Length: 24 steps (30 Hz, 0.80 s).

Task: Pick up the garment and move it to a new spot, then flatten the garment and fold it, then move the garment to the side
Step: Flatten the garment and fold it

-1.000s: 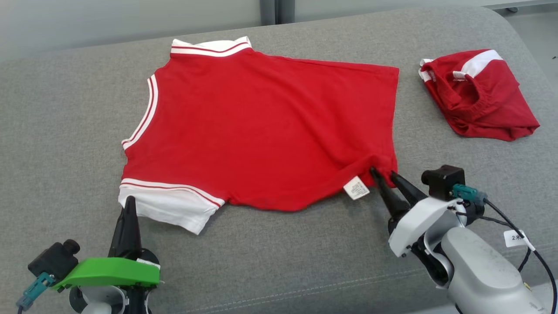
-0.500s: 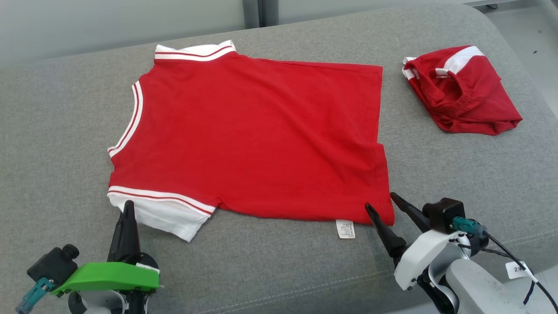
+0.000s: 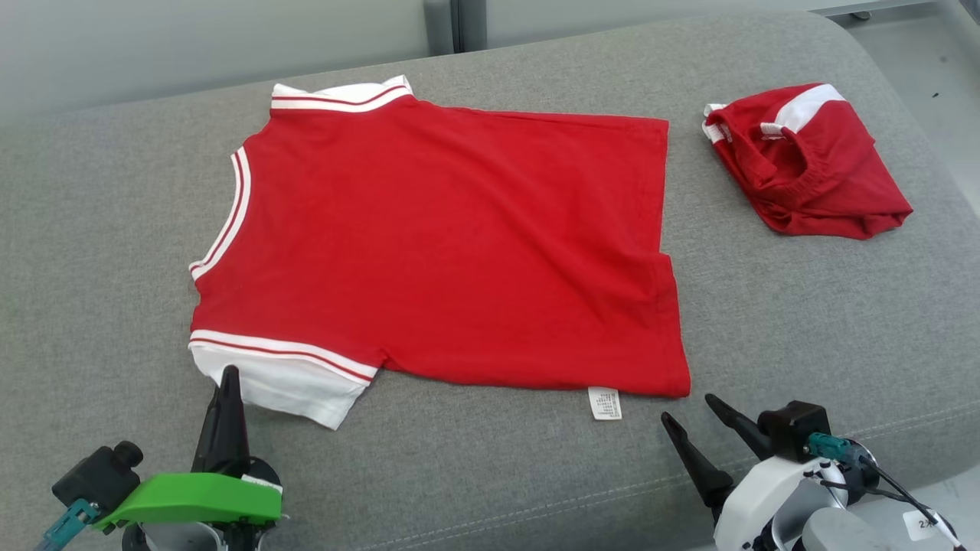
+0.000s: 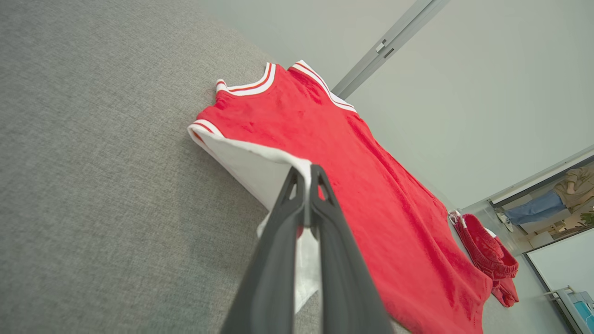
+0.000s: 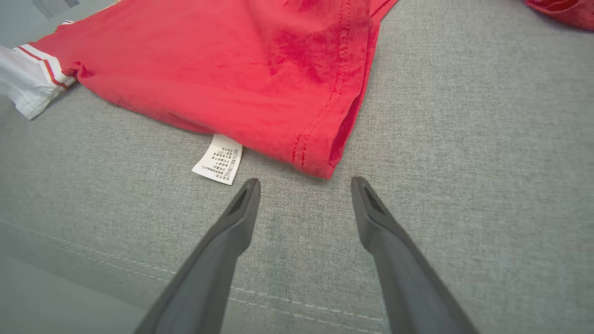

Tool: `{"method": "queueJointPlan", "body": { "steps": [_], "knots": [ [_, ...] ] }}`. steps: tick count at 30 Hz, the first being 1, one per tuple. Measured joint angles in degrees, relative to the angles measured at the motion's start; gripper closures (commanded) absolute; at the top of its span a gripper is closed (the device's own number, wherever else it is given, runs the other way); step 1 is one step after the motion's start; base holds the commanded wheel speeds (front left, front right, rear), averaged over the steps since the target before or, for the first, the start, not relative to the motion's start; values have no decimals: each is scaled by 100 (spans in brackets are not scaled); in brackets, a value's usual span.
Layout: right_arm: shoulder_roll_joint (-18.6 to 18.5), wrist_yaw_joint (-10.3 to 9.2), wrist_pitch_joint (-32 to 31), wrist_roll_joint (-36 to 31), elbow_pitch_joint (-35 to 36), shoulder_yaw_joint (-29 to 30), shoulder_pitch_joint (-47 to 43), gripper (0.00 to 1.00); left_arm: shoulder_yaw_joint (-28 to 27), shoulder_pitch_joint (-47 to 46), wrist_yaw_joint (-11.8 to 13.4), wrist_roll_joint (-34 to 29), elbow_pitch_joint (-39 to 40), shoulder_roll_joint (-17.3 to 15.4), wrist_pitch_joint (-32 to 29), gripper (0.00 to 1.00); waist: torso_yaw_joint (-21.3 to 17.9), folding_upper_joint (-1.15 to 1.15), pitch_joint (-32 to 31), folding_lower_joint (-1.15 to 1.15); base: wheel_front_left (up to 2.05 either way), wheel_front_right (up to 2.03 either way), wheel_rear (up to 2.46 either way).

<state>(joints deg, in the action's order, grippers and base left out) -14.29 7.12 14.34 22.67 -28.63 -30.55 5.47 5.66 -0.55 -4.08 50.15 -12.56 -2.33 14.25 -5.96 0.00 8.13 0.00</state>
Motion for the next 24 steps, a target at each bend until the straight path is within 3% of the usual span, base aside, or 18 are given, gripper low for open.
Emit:
{"method": "queueJointPlan", "body": {
  "steps": [9, 24],
  "knots": [
    [-75, 0, 0, -477, -45, -107, 111, 0, 81, 10, -2, -51, 0, 1, 0, 100, 90, 0, -23, 0, 0, 0, 0],
    [-92, 0, 0, -666, -389, -143, 483, 0, 91, 9, -1, -52, 24, 1, 1, 100, 388, 0, 109, 0, 0, 0, 0]
  ]
}}
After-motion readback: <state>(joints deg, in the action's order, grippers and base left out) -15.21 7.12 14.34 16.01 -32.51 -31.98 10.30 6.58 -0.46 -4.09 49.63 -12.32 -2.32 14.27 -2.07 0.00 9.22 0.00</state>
